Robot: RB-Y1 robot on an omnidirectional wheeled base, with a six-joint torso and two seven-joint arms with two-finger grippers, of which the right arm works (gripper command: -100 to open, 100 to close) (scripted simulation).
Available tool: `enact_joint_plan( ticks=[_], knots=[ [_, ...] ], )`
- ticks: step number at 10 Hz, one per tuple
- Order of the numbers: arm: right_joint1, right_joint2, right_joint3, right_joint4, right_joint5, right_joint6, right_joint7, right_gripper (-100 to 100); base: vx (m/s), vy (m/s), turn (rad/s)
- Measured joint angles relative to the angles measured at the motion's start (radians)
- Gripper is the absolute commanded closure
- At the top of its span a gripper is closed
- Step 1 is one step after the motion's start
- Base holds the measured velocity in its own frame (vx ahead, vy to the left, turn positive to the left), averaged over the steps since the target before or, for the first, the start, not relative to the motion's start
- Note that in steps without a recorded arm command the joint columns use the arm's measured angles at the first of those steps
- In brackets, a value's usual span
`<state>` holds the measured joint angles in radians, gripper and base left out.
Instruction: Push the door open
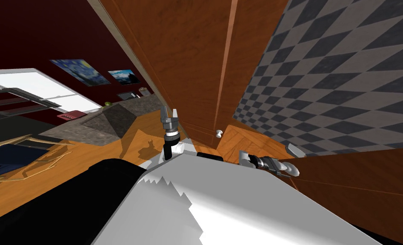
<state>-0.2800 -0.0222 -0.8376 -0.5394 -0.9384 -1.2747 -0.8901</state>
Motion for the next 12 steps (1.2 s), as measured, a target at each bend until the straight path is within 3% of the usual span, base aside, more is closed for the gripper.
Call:
enact_joint_plan(
  ticks=[1,2,3,4,5,7,8,11,12],
  knots=[
    [-0.023,-0.031,-0.008,0.067,-0.006,-0.02,-0.017,100,0.013,-0.073,0.017],
    [-0.013,-0.012,-0.013,0.028,-0.01,-0.022,-0.006,100,0.02,-0.104,0.157],
    [-0.019,-0.022,-0.025,0.051,-0.019,-0.039,-0.01,100,0.017,-0.104,0.099],
    [-0.009,-0.01,-0.033,0.018,-0.027,-0.037,0.0,100,0.029,-0.107,0.143],
    [0.015,0.017,-0.047,-0.052,-0.039,-0.024,0.028,100,0.024,-0.088,0.063],
    [-0.014,-0.017,-0.058,0.018,-0.047,-0.055,0.011,100,0.017,-0.058,0.057],
    [0.001,0.002,-0.069,-0.023,-0.057,-0.052,0.022,100,0.014,-0.075,0.067],
    [-0.017,-0.01,-0.098,0.037,-0.079,-0.092,0.01,100,0.029,-0.109,0.122],
    [-0.02,0.0,-0.118,0.032,-0.096,-0.111,0.018,100,0.036,-0.157,0.162]
  ],
)
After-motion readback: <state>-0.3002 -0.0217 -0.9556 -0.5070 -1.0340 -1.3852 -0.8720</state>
